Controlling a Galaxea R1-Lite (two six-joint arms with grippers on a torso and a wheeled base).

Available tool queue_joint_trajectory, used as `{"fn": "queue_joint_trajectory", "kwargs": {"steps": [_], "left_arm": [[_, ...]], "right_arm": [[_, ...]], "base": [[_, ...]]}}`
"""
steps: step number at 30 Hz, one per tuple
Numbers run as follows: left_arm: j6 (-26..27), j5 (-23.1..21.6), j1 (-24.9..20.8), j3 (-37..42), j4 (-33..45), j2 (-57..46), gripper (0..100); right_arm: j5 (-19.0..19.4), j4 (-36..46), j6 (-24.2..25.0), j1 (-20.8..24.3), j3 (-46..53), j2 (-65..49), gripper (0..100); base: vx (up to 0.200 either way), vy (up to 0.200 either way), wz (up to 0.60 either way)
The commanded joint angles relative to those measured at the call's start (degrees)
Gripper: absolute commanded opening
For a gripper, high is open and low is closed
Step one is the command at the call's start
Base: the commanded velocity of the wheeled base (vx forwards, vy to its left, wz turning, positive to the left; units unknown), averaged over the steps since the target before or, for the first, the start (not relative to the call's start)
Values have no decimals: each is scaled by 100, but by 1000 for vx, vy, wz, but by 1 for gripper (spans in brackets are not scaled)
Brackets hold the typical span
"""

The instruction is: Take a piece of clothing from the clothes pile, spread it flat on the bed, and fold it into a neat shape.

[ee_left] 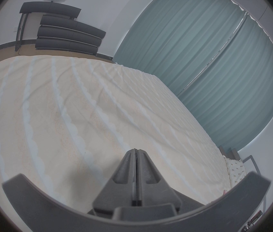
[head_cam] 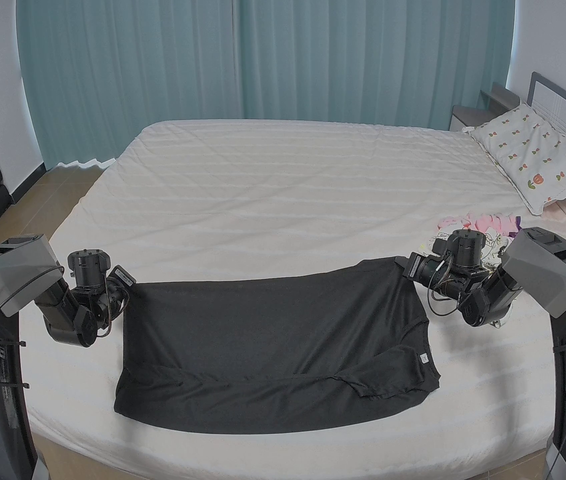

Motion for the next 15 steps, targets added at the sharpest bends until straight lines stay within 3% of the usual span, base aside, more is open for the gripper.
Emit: {"fn": "queue_joint_trajectory", "kwargs": {"steps": [1, 15], "left_arm": [[-3, -1, 17, 11, -7, 11, 0], [147, -54, 43, 116, 37, -59, 0]], "right_arm": [[4, -33, -2, -7, 153, -91, 0], [267, -173, -169, -69, 882, -451, 0]], "base": [[0, 0, 0], [0, 0, 0]]}}
